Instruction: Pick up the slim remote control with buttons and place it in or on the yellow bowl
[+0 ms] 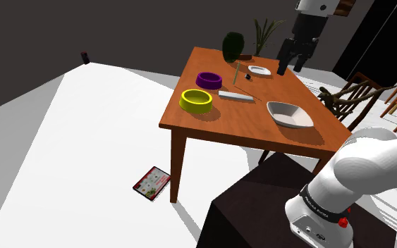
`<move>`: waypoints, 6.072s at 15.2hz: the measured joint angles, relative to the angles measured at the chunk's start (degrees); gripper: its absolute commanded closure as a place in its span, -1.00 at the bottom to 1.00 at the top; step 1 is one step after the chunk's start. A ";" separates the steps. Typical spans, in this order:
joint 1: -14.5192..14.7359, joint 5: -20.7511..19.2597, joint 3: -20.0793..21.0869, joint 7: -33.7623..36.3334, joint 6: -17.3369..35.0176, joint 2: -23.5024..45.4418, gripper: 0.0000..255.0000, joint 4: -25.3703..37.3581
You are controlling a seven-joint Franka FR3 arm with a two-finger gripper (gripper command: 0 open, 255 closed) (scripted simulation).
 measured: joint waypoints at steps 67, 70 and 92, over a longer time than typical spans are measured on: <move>-0.79 18.67 -23.41 -82.57 37.38 74.78 1.00 34.48; -0.47 17.93 -23.83 -82.07 35.57 73.48 1.00 35.11; 5.24 13.50 -23.97 -73.77 26.07 66.32 1.00 38.57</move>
